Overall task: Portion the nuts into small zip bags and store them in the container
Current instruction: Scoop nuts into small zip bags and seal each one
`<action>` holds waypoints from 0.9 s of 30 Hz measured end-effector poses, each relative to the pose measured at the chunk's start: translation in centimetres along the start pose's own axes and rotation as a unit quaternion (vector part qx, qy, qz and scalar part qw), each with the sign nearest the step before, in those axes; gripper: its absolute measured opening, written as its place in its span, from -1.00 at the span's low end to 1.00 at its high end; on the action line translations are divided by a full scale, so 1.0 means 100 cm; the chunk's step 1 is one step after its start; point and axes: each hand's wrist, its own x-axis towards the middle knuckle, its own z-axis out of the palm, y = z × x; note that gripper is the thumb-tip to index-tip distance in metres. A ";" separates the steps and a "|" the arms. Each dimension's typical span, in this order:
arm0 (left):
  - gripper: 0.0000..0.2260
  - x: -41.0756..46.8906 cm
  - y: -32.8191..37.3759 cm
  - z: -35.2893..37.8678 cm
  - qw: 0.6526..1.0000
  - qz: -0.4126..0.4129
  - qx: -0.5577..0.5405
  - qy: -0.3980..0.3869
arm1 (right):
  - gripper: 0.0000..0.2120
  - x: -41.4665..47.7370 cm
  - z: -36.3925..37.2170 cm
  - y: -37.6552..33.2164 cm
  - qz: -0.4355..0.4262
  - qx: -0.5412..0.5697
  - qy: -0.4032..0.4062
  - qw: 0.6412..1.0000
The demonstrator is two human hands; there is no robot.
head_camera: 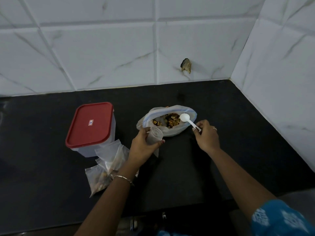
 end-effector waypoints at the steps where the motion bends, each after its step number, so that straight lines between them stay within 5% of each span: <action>1: -0.34 0.002 -0.001 0.000 1.000 -0.005 0.009 -0.001 | -0.81 0.001 0.000 0.001 -0.009 -0.010 0.007 1.000; 7: -0.50 0.009 -0.008 0.001 1.000 -0.018 0.005 -0.001 | -0.90 0.004 -0.012 -0.010 -0.160 -0.060 0.028 0.985; 13: -0.63 0.015 -0.019 0.010 0.997 -0.030 -0.050 0.046 | -0.62 0.017 -0.004 -0.052 -0.305 -0.211 -0.071 0.926; 16: -0.52 0.021 -0.022 0.012 0.995 -0.046 -0.075 0.050 | -0.51 0.032 0.006 -0.079 -0.292 -0.336 -0.162 0.881; 20: -0.46 0.030 -0.017 0.012 0.995 -0.055 -0.075 0.042 | -0.75 0.036 0.014 -0.092 -0.299 -0.348 -0.111 0.882; 23: -0.58 0.037 -0.016 0.011 0.995 -0.043 -0.080 0.035 | -0.60 0.058 0.028 -0.122 -0.159 -0.412 -0.258 0.859; 25: -0.62 0.039 -0.018 0.008 0.994 -0.039 -0.103 0.015 | -0.49 0.066 0.035 -0.122 -0.121 -0.349 -0.307 0.877; 27: -0.62 0.042 -0.021 0.004 0.991 -0.046 -0.128 -0.004 | -0.64 0.066 0.038 -0.112 -0.212 -0.293 -0.226 0.904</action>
